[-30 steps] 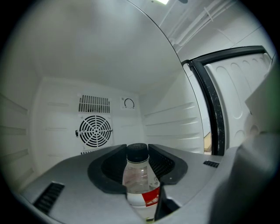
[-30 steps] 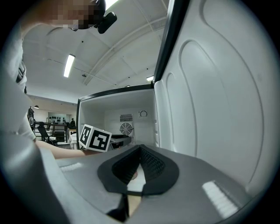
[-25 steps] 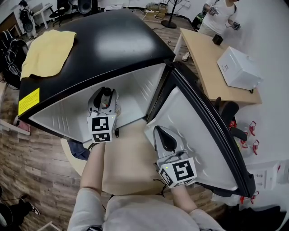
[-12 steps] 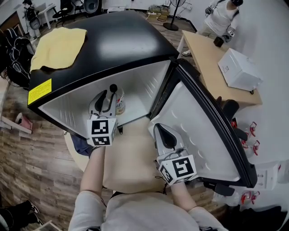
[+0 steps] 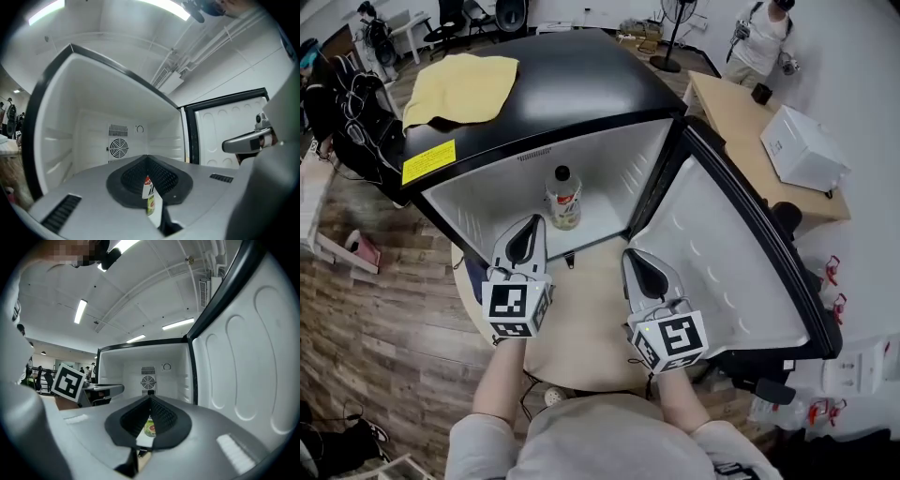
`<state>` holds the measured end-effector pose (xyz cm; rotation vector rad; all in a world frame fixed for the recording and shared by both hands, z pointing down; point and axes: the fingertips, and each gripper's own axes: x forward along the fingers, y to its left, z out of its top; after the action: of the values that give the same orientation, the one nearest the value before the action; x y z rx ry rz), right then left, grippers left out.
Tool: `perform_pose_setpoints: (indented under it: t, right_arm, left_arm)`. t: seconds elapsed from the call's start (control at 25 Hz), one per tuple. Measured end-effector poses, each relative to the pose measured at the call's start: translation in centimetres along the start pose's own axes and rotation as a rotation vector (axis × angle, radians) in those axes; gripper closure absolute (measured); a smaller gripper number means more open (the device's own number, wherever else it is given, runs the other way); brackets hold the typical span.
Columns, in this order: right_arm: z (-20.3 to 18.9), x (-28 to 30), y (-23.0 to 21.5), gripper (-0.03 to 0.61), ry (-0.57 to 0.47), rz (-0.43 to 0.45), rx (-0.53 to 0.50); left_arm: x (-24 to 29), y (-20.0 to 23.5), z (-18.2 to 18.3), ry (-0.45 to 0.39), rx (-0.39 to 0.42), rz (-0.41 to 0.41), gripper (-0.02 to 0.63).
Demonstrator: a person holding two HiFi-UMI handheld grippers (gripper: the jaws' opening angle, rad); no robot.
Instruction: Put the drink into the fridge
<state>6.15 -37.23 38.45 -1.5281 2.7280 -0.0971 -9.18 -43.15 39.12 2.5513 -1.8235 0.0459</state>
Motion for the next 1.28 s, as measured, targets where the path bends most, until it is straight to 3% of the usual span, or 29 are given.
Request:
perform_pose_setpoints:
  t: [0.44, 0.64, 1.04, 1.28]
  right_arm:
    - [1.0, -1.7, 4.8, 0.568, -0.023, 0.016, -0.027]
    - [1.7, -3.3, 6.4, 0.568, -0.039, -0.007, -0.038]
    - [2.8, -7.6, 9.5, 0.568, -0.066, -0.046, -0.055]
    - [3.1, -10.1, 10.9, 0.568, -0.082, -0.081, -0.057]
  left_arm:
    - [-10.0, 0.5, 2.6, -0.060, -0.032, 0.006, 0.606]
    - [-13.5, 0.7, 3.6, -0.087, 0.002, 0.025, 0.606]
    - [-19.8, 0.8, 6.2, -0.158, -0.066, 0.012, 0.605]
    - [-22.4, 0.6, 6.9, -0.171, -0.053, -0.003, 0.604]
